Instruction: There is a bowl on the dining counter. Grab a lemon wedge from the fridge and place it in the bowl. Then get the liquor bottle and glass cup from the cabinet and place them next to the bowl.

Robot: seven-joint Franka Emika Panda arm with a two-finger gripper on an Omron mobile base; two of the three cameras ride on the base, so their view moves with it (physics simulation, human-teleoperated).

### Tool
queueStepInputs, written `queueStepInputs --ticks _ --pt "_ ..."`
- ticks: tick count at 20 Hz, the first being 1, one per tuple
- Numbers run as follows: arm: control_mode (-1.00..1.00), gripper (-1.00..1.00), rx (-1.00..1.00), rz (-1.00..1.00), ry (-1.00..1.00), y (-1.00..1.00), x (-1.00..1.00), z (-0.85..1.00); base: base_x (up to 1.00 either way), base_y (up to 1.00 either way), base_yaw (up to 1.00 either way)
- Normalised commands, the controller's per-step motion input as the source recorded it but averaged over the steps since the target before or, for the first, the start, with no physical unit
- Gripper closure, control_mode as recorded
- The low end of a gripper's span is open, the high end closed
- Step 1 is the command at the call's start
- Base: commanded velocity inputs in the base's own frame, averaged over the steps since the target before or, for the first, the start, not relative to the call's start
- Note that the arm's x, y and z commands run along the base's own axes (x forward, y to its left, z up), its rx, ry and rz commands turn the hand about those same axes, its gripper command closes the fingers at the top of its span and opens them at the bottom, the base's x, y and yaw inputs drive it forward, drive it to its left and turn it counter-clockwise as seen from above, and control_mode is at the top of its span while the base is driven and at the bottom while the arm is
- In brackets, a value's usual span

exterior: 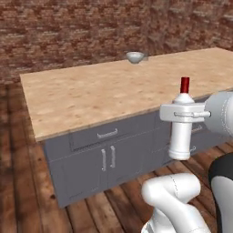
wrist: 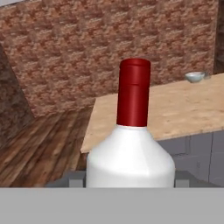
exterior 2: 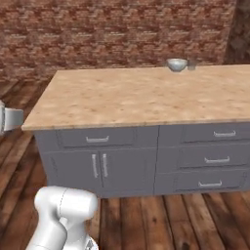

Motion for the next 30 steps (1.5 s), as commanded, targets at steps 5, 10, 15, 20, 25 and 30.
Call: queueStepInputs --ticks 5,10,15,20,25,30 --pt "1.00 1.00 0.00 0.00 0.00 0.00 0.00 0.00 -0.01 1.00 0.26" --pt "1.00 1.00 0.00 0.00 0.00 0.00 0.00 0.00 -0.02 1.00 0.22" --pt "1.00 1.00 0.00 0.00 0.00 0.00 0.00 0.00 0.00 1.00 0.18" --pt "1.00 1.00 0.00 0.00 0.00 0.00 0.00 0.00 0.21 1.00 0.12" --pt "1.00 1.00 0.00 0.00 0.00 0.00 0.00 0.00 0.70 1.00 0.05" --pt "1.00 1.00 0.00 0.00 0.00 0.00 0.00 0.00 0.99 0.99 0.00"
